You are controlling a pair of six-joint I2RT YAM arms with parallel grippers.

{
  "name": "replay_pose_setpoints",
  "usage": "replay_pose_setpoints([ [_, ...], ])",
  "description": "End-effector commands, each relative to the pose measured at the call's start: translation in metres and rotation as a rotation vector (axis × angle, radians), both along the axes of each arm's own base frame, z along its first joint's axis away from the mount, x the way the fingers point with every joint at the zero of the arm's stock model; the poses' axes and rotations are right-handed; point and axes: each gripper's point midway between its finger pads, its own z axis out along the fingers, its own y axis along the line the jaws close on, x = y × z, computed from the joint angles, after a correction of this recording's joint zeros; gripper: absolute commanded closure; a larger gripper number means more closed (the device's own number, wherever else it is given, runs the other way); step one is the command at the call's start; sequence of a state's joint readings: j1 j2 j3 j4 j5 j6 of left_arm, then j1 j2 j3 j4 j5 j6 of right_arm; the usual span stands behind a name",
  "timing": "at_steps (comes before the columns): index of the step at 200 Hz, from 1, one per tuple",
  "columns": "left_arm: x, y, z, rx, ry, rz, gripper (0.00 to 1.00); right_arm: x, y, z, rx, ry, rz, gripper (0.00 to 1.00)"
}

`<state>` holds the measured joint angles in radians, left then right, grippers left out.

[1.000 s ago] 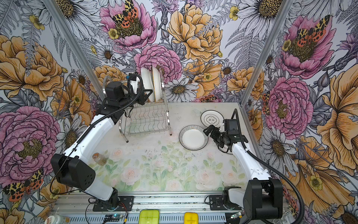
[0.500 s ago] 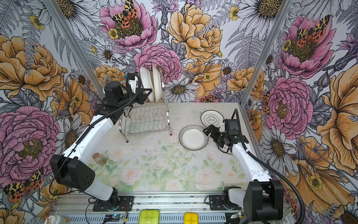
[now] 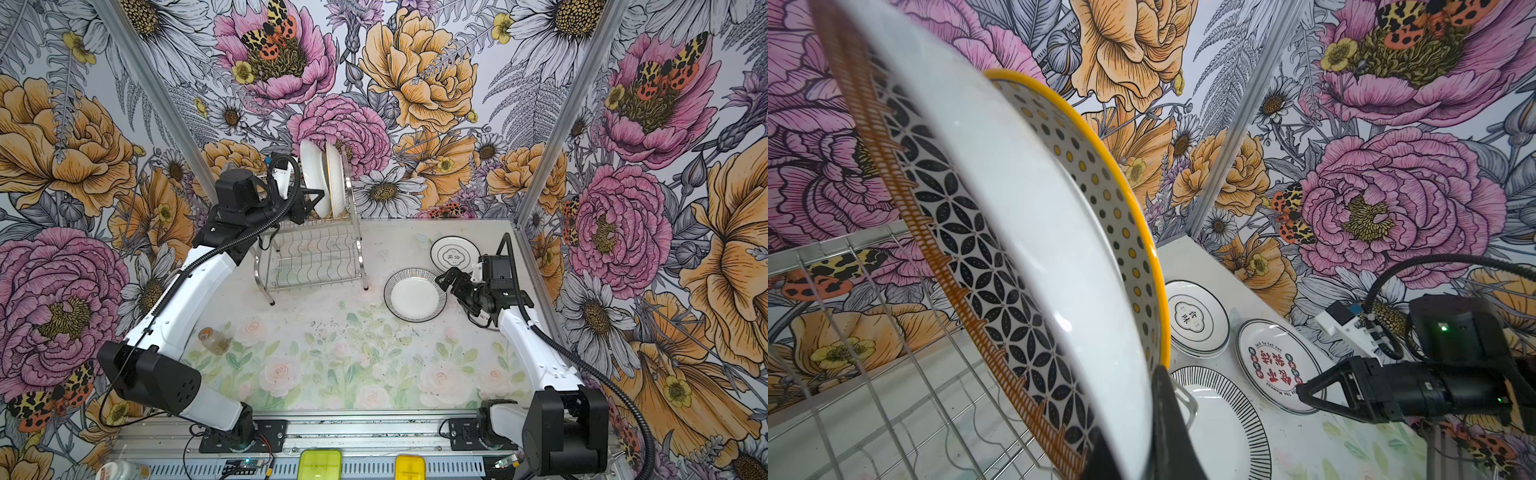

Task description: Unload the plates from the dish rack

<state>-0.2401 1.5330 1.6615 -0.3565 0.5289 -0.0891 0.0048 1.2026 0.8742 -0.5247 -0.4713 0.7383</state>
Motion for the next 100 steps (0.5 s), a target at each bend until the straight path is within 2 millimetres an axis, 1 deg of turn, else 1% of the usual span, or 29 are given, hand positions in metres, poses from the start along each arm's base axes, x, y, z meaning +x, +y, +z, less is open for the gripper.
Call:
replay_pose_setpoints([
  [1,-0.0257,0.0135,0.0773,0.029,-0.262,0.029,1.0,0.0025,-0.001,0.0114,-0.003,-0.04,0.013,0.01],
  [38,-0.0293,0.0201,0.0829,0.065,-0.277,0.06,1.0,0.0007,-0.0006,0.0094,-0.002,-0.035,0.015,0.01],
  [81,-0.0293,0.0194,0.0823,0.078,-0.284,0.067,1.0,-0.0012,-0.0008,0.0127,-0.002,-0.048,0.015,0.01],
  [100,-0.0327,0.0213,0.0863,0.084,-0.295,0.076,1.0,-0.0018,-0.0007,0.0132,-0.001,-0.049,0.015,0.01],
])
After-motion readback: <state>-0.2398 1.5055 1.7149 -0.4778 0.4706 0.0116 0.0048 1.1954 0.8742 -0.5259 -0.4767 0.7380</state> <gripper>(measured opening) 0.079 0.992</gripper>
